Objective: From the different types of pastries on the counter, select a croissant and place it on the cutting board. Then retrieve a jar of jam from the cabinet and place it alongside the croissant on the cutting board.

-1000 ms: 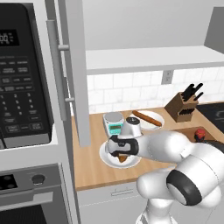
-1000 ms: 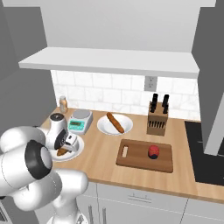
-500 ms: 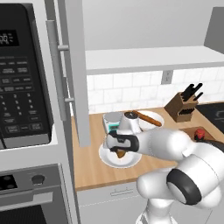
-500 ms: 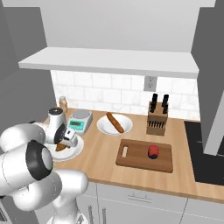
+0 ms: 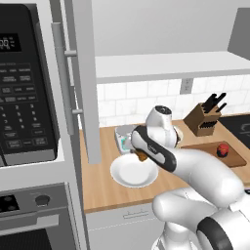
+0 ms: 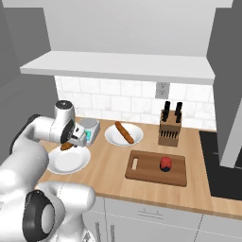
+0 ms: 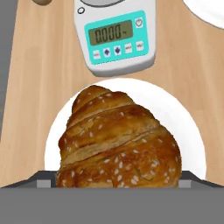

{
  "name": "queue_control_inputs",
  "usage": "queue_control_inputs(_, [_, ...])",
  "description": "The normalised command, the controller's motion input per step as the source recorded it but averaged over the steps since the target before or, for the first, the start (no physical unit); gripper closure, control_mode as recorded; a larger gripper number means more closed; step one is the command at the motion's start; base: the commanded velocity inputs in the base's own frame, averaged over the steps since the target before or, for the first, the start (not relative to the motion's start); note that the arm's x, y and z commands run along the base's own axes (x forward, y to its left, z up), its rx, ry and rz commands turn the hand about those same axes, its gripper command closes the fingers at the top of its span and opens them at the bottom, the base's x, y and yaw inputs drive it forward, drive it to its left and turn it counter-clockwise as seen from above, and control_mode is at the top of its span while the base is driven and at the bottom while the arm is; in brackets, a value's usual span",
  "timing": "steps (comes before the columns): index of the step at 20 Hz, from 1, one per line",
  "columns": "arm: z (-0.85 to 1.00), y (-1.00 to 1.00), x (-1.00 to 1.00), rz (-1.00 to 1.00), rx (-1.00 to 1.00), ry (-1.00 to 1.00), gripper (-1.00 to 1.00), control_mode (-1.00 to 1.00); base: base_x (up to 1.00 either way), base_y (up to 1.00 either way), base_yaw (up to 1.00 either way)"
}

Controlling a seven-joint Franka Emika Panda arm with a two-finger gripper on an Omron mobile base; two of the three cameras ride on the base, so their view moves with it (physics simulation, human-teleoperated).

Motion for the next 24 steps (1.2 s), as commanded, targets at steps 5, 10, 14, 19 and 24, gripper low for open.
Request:
queue_control_inputs(5, [0.02,-0.71,0.06,0.0,0.0,0.0,1.0,-1.0,0.0,0.0,0.0])
queue_control_inputs(10, [0.0,-0.79,0.13,0.0,-0.01,0.0,1.0,-1.0,0.0,0.0,0.0])
queue_control_inputs(14, [0.0,-0.74,0.11,0.0,-0.02,0.0,1.0,-1.0,0.0,0.0,0.0])
queue_control_inputs(19, [0.0,-0.73,0.1,0.0,-0.02,0.0,1.0,-1.0,0.0,0.0,0.0])
queue_control_inputs(24, [0.0,-0.77,0.02,0.0,-0.02,0.0,1.0,-1.0,0.0,0.0,0.0])
